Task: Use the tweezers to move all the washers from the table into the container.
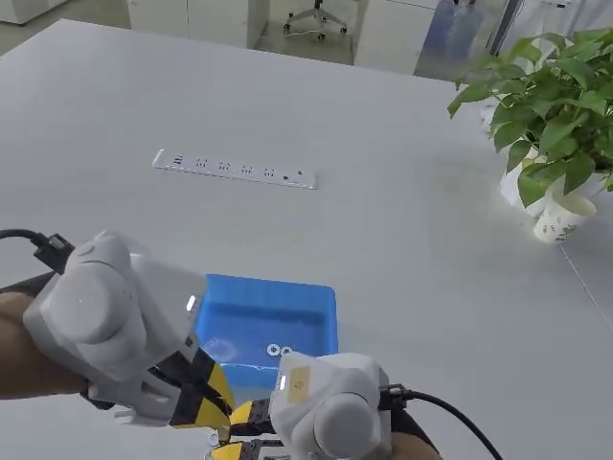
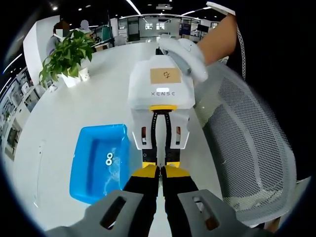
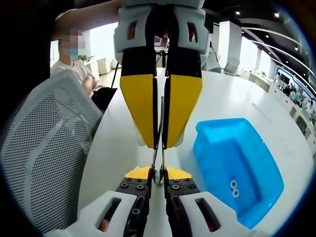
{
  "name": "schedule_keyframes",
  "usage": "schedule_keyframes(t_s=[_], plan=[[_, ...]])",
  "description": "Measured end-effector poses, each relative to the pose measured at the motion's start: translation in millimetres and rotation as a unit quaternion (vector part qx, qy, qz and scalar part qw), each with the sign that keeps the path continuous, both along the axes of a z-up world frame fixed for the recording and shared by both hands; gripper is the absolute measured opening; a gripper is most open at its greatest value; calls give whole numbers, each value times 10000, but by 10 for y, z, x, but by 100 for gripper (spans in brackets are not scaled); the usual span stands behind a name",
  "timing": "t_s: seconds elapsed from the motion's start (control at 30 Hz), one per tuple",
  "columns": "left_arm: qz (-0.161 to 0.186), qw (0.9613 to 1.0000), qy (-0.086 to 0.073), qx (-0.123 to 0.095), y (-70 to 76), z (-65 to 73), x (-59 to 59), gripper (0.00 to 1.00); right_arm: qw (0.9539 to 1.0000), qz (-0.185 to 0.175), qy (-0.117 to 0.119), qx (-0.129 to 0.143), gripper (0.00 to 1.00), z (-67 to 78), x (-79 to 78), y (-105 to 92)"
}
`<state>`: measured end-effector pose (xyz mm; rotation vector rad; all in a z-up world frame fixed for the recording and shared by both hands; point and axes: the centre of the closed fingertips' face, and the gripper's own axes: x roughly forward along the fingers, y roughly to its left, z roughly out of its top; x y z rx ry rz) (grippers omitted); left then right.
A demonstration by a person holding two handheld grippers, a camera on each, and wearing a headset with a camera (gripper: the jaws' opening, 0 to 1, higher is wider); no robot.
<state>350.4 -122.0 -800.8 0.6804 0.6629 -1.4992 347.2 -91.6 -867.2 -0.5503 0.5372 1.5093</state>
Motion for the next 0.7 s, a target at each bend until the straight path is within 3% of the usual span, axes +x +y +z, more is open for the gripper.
schedule_keyframes(t_s=[0.23,0.7], plan=[[-15,10000,-2,-3,-2,1,-9,6,10000,57,-47,-28,10,-2,-9,-1],[-29,10000,-1,4,-12,2,-1,5,9999,-50,101,-40,9,-9,-5,-12]])
